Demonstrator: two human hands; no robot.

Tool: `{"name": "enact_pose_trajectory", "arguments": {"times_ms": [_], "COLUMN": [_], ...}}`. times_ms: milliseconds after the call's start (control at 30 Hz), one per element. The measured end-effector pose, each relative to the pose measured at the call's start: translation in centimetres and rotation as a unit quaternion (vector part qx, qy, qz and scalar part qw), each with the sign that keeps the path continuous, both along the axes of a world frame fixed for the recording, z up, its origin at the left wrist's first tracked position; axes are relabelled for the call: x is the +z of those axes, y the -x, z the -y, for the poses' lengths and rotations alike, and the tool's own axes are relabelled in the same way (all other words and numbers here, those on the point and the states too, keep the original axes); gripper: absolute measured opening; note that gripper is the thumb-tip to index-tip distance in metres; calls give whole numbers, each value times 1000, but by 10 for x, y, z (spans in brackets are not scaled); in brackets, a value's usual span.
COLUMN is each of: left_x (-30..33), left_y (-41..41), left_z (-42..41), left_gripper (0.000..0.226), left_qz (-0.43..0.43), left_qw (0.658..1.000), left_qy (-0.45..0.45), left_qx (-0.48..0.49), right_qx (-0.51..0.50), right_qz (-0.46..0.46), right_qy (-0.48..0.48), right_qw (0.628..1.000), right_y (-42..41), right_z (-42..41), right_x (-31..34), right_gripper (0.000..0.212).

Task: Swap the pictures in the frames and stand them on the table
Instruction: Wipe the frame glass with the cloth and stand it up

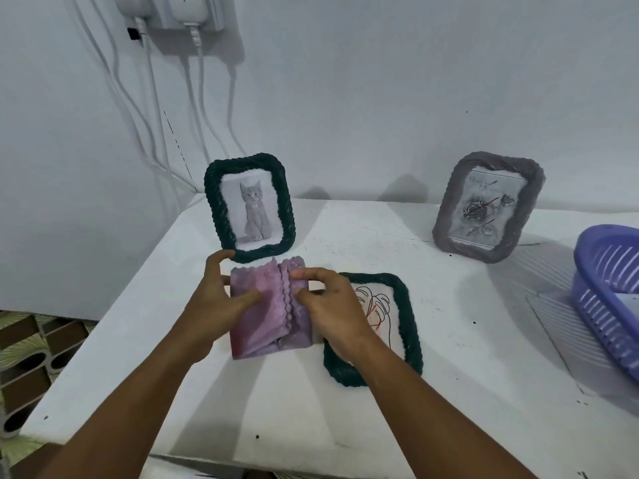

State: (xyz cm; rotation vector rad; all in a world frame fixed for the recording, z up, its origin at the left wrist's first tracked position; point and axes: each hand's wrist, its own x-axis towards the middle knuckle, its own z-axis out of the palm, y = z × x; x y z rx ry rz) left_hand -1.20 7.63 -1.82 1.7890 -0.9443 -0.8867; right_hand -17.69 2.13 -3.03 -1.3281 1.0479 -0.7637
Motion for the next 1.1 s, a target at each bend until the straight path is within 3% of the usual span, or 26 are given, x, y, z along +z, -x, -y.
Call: {"name": "enact_pose_trajectory", "arguments": {"times_ms": [133,267,367,500,700,800,867,933,1000,1100], "left_x": [-25,-36,-36,-45,-51,-46,-38,-40,-42,-45], "left_y": [-11,-19,-20,-26,-34,-34,-30,-31,-33,-31], "left_z": [1,-13,-25,-33,-36,-42,-45,-47,-48,-50], "left_gripper": [38,42,61,77,20,21,16,20,25,18], "left_qz": [197,344,324,348,374,310,236,173,54,-95], "left_qw": [979,925,908,887,882,921,962,983,995,985], "left_qy": [-43,-76,-81,-42,61,67,72,65,72,114], "left_qx": [-20,-139,-253,-301,-281,-225,-115,-15,31,93], "right_qx": [45,108,101,204,236,224,191,159,148,97], "right_qz": [-137,-322,-354,-350,-385,-443,-450,-424,-391,-306], "right_qy": [73,226,252,240,242,290,333,357,358,317], "right_qw": [987,913,895,882,859,819,806,817,835,892], "right_y": [-8,-12,-7,4,5,0,-5,-7,-7,-11], "right_z": [-7,-19,-26,-34,-38,-42,-46,-49,-48,-45], "right_x": [-8,-9,-6,7,-4,-10,-15,-21,-25,-27], "right_gripper": [30,34,34,28,34,53,49,36,26,19]}}
